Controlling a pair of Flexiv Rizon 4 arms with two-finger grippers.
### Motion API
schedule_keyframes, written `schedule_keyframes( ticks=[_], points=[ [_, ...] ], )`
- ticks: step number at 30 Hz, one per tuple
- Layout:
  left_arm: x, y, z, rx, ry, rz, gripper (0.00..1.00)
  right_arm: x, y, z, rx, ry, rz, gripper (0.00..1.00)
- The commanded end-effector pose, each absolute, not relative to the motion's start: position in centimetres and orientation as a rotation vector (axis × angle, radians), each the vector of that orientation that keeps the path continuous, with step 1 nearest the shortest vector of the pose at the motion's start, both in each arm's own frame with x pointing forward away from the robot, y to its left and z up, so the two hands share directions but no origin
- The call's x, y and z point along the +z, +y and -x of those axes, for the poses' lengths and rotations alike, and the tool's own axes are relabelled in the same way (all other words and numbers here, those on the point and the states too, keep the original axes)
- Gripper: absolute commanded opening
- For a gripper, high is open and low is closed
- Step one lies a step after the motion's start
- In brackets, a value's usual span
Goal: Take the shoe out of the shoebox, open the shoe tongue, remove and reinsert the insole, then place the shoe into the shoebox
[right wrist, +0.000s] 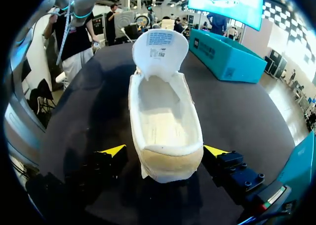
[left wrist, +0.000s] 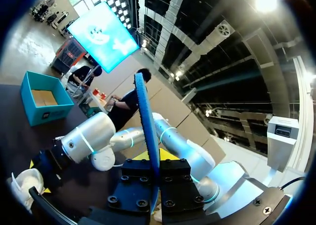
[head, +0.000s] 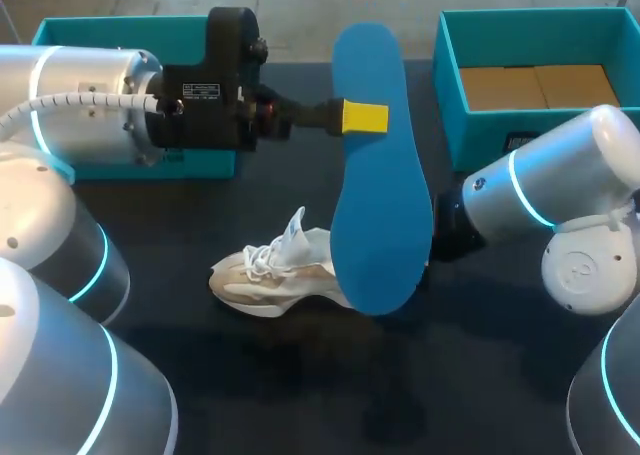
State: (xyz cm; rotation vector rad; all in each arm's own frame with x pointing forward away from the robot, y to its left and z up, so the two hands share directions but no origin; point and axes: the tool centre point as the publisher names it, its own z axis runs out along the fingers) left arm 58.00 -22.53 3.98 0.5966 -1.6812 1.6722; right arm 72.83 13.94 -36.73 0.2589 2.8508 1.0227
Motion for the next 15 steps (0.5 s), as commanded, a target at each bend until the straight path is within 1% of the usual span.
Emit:
schedule_keyframes(
  ticks=[1,12,15],
  points=[
    [3.8,-22.5,-57.9,1.675,-1.679,-0.597,0.0,-35.5,14.7,-72.2,0.648,2.941,-0.347,1.0],
    [3.8,-22.5,-57.9,1.675,-1.679,-0.597,0.0,-32.7,15.5,-71.4,0.486,2.968,-0.38,1.0],
    [3.8,-22.5,-57.9,1.675,-1.679,-0.597,0.0,-32.3,15.4,-71.3,0.456,3.003,-0.489,1.0]
  ],
)
